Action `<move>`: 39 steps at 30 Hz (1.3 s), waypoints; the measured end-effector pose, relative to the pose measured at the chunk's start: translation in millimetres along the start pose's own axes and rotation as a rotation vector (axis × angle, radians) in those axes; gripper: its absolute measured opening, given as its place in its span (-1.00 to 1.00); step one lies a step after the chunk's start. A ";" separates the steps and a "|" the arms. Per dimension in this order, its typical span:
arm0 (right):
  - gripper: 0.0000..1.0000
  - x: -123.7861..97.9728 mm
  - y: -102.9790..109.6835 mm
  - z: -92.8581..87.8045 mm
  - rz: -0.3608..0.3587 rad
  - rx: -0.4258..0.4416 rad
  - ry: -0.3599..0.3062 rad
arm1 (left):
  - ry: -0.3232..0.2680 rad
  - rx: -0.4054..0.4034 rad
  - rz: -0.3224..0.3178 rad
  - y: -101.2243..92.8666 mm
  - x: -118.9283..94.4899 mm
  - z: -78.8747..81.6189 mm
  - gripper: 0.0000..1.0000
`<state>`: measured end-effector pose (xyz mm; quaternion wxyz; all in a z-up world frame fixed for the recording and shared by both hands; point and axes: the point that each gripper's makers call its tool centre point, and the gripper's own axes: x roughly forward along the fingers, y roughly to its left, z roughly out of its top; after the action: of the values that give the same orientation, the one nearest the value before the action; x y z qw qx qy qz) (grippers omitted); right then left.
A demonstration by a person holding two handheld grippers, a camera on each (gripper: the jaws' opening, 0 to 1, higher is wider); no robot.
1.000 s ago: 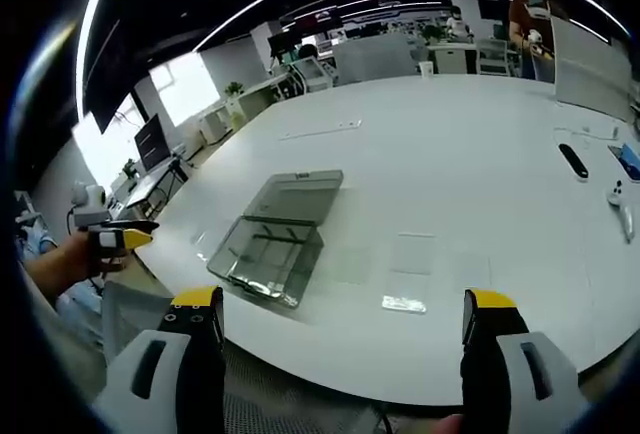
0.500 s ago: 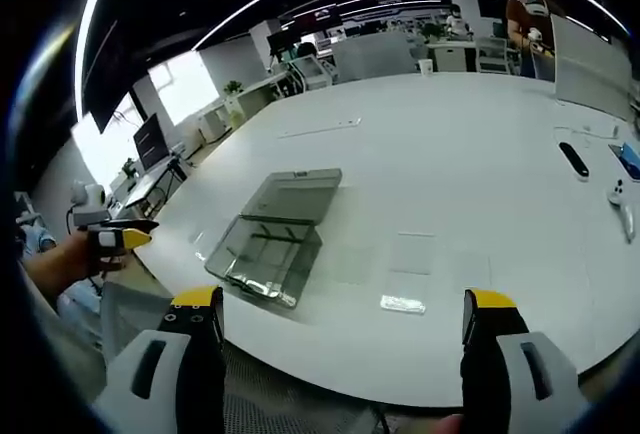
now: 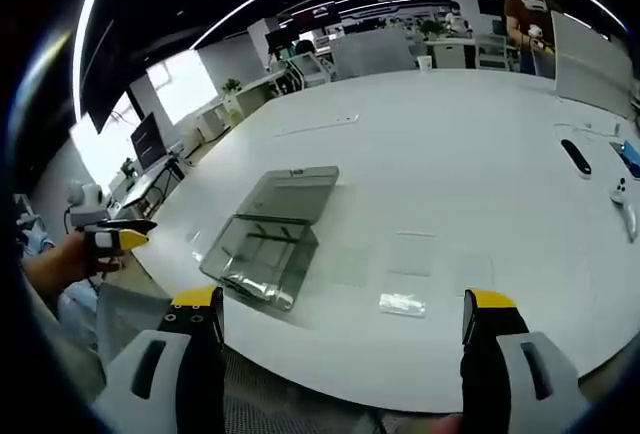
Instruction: Insert the divider into the dual guide fixture by aligning both edges with the guide slots and pushing it downward to the bottom, including one-sided entry, uneven engagement, binding, and posture correction.
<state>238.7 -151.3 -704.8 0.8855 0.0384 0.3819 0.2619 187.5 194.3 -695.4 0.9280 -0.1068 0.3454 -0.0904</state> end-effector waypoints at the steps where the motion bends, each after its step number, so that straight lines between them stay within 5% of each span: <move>1: 0.97 1.4 -1.0 -0.1 0.000 0.002 0.001 | 0.001 0.000 -0.002 -0.6 0.7 -0.3 0.85; 39: 0.55 48.9 -34.8 -8.9 -0.044 -0.027 0.108 | -0.010 0.011 -0.036 -17.9 9.4 5.0 0.83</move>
<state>275.5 -158.2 -752.5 0.8697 0.0038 0.4261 0.2490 196.1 175.5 -692.8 0.9284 -0.1081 0.3384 -0.1086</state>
